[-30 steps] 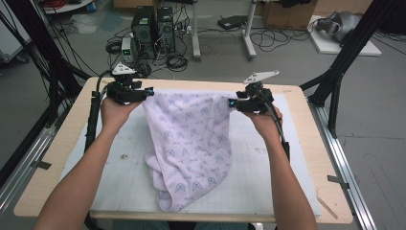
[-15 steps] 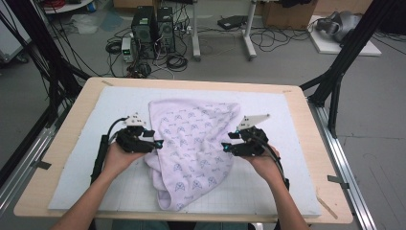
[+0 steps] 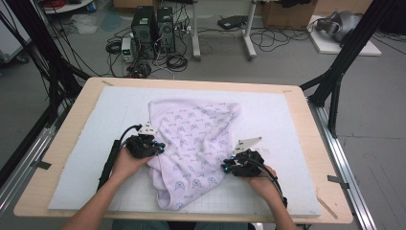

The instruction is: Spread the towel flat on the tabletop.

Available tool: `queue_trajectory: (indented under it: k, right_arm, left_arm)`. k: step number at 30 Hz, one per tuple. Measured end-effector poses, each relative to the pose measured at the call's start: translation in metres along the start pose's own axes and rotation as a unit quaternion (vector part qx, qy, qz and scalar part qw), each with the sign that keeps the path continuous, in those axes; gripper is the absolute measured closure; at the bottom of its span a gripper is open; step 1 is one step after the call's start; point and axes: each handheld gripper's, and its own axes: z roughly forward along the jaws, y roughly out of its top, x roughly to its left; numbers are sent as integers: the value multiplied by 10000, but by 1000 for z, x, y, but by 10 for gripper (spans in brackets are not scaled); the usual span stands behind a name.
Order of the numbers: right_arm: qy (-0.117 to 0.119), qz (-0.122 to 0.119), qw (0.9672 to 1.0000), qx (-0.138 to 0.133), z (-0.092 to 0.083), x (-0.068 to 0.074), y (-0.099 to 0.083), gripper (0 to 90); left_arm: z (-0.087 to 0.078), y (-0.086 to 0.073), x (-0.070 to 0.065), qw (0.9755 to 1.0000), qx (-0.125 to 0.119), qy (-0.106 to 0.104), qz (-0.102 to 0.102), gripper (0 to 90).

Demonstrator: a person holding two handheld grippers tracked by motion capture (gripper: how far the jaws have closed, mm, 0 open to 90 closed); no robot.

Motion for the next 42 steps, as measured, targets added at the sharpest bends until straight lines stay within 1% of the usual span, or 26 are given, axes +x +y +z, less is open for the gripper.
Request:
queue_trajectory:
  k: [1,3,4,7,9,11,13,14,15,17,18,19,20,22,23,25,29,31,33,34,36,37,39,40,41,42]
  right_arm:
    - [38,15,10000,25,0,0,1,845]
    - [82,-5,10000,38,-1,-2,3,862]
    - [108,-30,9999,22,-3,-2,5,865]
    - [104,-40,9999,-85,-10,-4,15,867]
    - [80,-86,9997,-200,-14,-5,24,867]
    - [49,-117,9996,-253,-14,-7,34,867]
    - [32,-88,9995,-291,-10,-12,44,867]
    - [36,-48,9995,-309,-8,-15,48,867]
    - [14,-2,9993,-371,-4,-19,54,868]
    - [-80,52,9990,-446,6,-26,62,868]
    - [-41,118,9990,-429,9,-29,64,868]
    - [-17,166,9991,-382,15,-33,67,866]
    - [3,189,9992,-354,17,-35,67,858]
    - [49,292,9985,-471,17,-38,66,790]
    - [69,283,9983,-508,13,-37,66,765]
    - [8,207,9981,-575,4,-32,64,704]
    - [3,106,9972,-734,-17,-21,58,647]
    - [-47,42,9968,-797,-25,-14,52,618]
    - [-52,12,9968,-793,-29,-7,47,600]
    - [-39,-17,9968,-793,-30,-3,44,587]
    - [-48,-56,9966,-818,-31,4,38,571]
    - [-11,-89,9966,-818,-30,8,33,556]
    - [11,-115,9972,-740,-25,14,26,533]
    - [76,-120,9971,-748,-22,17,22,526]
    - [119,-109,9973,-722,-19,19,19,505]
    - [93,-148,9977,-659,-14,22,17,490]
  left_arm:
    - [-2,1,2,9999,-79,60,-37,884]
    - [-6,1,7,9996,-222,85,-156,887]
    - [-7,2,8,9996,-225,135,-144,888]
    - [-8,4,18,9986,-316,332,-263,888]
    - [-9,6,27,9973,-398,476,-395,888]
    - [-8,6,37,9949,-499,714,-511,888]
    - [-5,6,48,9936,-390,867,-612,888]
    - [-3,5,56,9919,-360,1002,-695,888]
    - [-2,4,60,9909,-400,1018,-785,887]
    - [0,2,66,9900,-350,1007,-922,875]
    - [-2,2,68,9895,-351,964,-1014,851]
    - [-4,2,68,9901,-392,872,-1028,792]
    - [-10,3,66,9909,-474,795,-974,772]
    - [-23,7,61,9918,-617,677,-889,698]
    - [-30,8,57,9922,-706,612,-819,653]
    - [-42,11,48,9932,-808,473,-694,619]
    - [-58,13,22,9959,-798,159,-397,550]
    - [-61,11,7,9970,-743,94,-187,534]
    - [-62,8,-6,9975,-695,-82,-139,502]
    - [-62,7,-11,9977,-659,-118,-78,490]
    - [-64,2,-25,9969,-711,-332,-16,471]
    - [-65,1,-29,9969,-697,-369,44,461]
    - [-66,-4,-42,9961,-676,-546,149,419]
    - [-66,-4,-42,9961,-676,-546,149,406]
    - [-66,-10,-54,9949,-606,-766,262,401]
    - [-65,-13,-59,9946,-564,-808,321,391]
